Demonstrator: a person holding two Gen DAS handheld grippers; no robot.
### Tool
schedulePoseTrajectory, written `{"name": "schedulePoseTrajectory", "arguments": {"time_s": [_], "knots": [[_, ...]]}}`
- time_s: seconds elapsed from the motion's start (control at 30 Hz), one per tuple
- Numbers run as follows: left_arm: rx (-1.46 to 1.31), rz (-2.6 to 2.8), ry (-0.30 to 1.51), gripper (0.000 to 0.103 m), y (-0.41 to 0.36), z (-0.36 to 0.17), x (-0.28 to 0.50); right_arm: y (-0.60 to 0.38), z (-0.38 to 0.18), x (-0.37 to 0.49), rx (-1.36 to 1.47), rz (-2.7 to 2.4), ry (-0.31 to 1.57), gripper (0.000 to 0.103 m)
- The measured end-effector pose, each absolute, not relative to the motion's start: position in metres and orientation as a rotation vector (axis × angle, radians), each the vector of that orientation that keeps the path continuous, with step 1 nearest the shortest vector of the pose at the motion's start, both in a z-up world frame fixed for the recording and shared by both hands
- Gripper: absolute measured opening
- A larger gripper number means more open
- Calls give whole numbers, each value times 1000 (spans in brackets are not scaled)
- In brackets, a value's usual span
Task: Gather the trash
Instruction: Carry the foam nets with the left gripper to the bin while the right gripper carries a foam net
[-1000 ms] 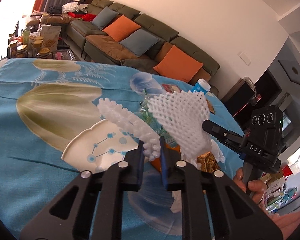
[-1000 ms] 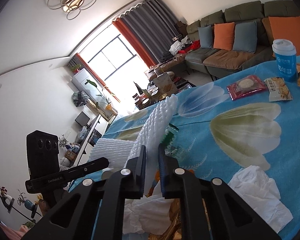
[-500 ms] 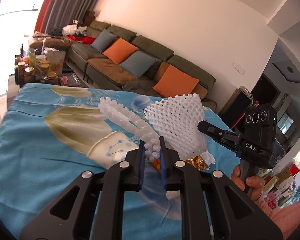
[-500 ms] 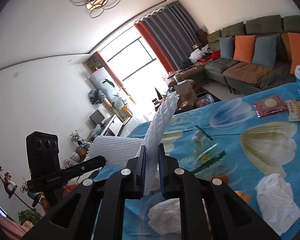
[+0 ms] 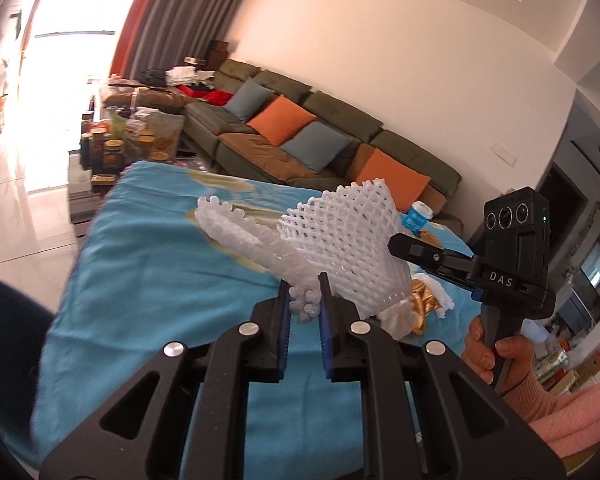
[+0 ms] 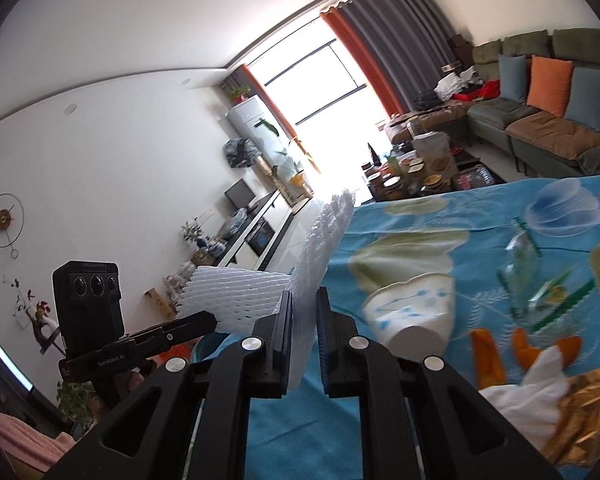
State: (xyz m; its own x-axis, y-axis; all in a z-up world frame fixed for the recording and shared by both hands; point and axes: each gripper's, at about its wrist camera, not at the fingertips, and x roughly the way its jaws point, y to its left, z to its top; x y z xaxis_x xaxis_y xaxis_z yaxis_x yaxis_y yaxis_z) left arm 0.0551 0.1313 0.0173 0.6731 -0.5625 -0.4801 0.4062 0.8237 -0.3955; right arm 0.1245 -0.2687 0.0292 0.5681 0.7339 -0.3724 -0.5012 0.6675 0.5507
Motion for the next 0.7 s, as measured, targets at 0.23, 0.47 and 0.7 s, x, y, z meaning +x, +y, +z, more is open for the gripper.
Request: {"name": "schedulePoseTrajectory", "arguments": {"time_s": [0.23, 0.47, 0.7], "knots": [[-289, -437, 609, 13, 183, 17, 13, -218, 27, 132, 371, 860, 674, 10], [-328, -315, 607, 13, 239, 13, -14, -159, 23, 138, 327, 972, 730, 10], [-352, -196, 594, 13, 292, 10, -39, -106, 23, 147, 284, 1055, 772, 10]]}}
